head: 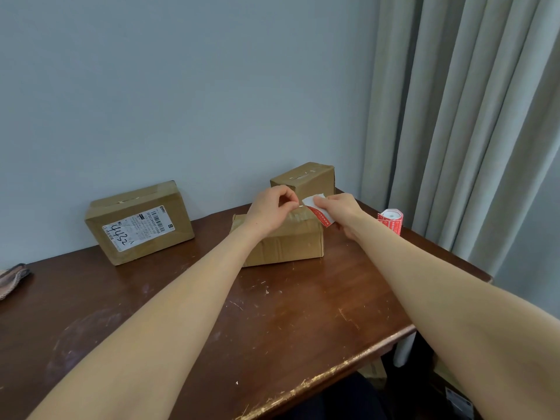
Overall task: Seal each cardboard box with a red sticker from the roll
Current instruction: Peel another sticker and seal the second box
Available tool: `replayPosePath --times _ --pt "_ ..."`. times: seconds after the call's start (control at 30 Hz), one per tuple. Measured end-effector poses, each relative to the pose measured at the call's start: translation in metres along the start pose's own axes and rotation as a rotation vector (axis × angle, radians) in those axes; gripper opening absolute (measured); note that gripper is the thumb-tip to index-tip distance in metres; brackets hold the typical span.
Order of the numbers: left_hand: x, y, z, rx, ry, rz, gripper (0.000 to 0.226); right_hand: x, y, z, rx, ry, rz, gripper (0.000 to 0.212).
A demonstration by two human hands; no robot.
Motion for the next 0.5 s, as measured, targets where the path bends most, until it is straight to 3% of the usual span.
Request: replayPosePath --times 0.37,0.5 --pt "-0.003 0.013 -0.011 -0.184 0.145 0.139 0.005 0.004 0.018 0.012 -0.068 0.000 0.135 0.034" --pt "-0.004 0.015 -0.023 -0.191 0.254 0.164 0.004 0.000 0.025 0.017 -0.166 -0.049 0.136 0.019"
Point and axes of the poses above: each hand's wrist, its own x-axis towards the middle knuckle, its own y-axis out of the back of the hand, z = x × y, the point moved 4 cm from there along x, towards the middle knuckle, and after that the axes turned 13 degrees about x, right-handed, at the moved point
